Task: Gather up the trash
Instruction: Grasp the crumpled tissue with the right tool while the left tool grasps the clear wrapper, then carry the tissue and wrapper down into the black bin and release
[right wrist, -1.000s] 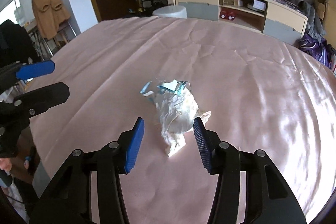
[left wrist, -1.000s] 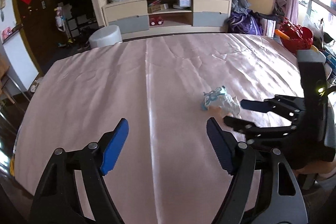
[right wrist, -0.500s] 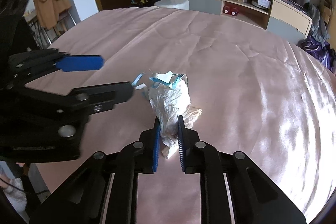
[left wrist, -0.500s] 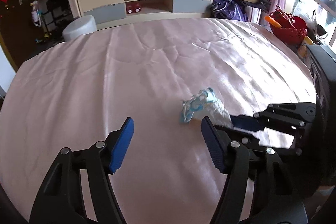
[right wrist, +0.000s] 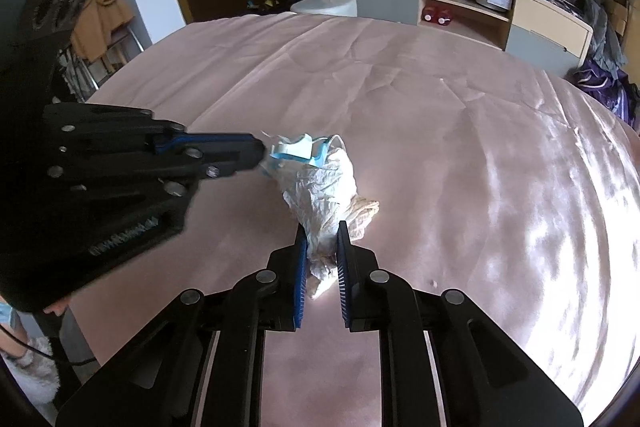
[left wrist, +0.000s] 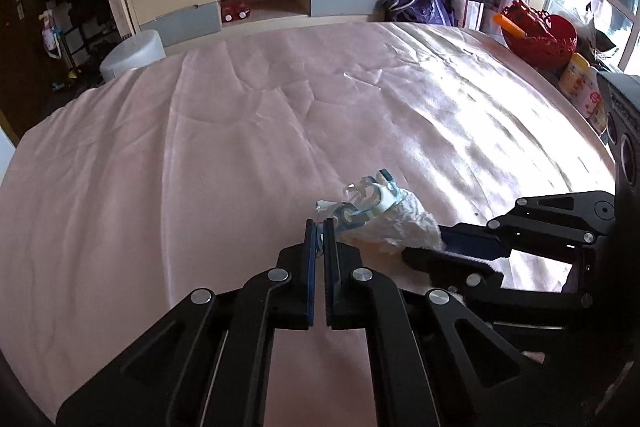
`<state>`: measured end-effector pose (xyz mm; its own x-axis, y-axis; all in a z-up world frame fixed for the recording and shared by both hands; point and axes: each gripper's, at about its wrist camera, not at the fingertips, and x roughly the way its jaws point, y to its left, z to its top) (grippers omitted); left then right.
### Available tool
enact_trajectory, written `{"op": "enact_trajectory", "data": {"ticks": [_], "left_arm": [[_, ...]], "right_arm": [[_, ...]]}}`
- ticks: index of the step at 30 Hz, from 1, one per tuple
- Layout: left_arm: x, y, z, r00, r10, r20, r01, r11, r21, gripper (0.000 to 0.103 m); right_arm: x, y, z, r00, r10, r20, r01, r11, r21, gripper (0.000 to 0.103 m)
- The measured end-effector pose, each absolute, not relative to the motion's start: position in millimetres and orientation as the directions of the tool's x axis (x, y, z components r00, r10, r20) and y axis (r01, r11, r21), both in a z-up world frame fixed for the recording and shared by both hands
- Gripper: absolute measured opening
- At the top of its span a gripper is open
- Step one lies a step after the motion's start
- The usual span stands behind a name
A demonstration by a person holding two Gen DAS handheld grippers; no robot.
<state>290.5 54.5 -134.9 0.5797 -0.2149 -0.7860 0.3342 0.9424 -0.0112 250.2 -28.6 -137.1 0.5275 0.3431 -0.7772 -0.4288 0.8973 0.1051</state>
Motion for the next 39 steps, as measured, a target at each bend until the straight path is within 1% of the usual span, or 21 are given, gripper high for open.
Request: {"op": "enact_trajectory", "data": {"ticks": [6, 13, 17, 23, 27, 33, 39], "left_arm": [[274, 61, -114, 0.621, -0.190, -0.761, 0.307, 0.952, 0.013, 0.002], [231, 64, -91, 0.653, -0.170, -0.738, 0.292, 0.956, 0.038, 0.002], [199, 64, -82, 0.664, -0.176, -0.726, 0.281, 0.959, 0.025, 0.002], [144, 58, -85, 0.662, -0.187, -0.726, 0.271, 0.962, 0.000, 0.002], [108, 54, -87, 0.678, -0.168, -0.716, 0.248, 0.969, 0.007, 0.002], [62, 48, -95, 0.698, -0.144, -0.701, 0.210, 0.978, 0.008, 0.002], [25, 42, -129, 0.670, -0.145, -0.728, 0.198, 0.980, -0.013, 0.002]], "right_arm": [[233, -42, -120, 0.559, 0.338, -0.758, -0.414, 0.905, 0.098, 0.013], [197, -60, -96, 0.598, 0.334, -0.729, -0.407, 0.910, 0.083, 0.012], [168, -74, -83, 0.627, 0.318, -0.712, -0.394, 0.917, 0.062, 0.012], [120, -96, -70, 0.662, 0.297, -0.688, -0.364, 0.930, 0.051, 0.012], [92, -108, -72, 0.674, 0.285, -0.681, -0.341, 0.939, 0.055, 0.012], [61, -121, -89, 0.671, 0.302, -0.677, -0.321, 0.942, 0.101, 0.012], [30, -127, -128, 0.631, 0.342, -0.696, -0.304, 0.935, 0.183, 0.012]]}}
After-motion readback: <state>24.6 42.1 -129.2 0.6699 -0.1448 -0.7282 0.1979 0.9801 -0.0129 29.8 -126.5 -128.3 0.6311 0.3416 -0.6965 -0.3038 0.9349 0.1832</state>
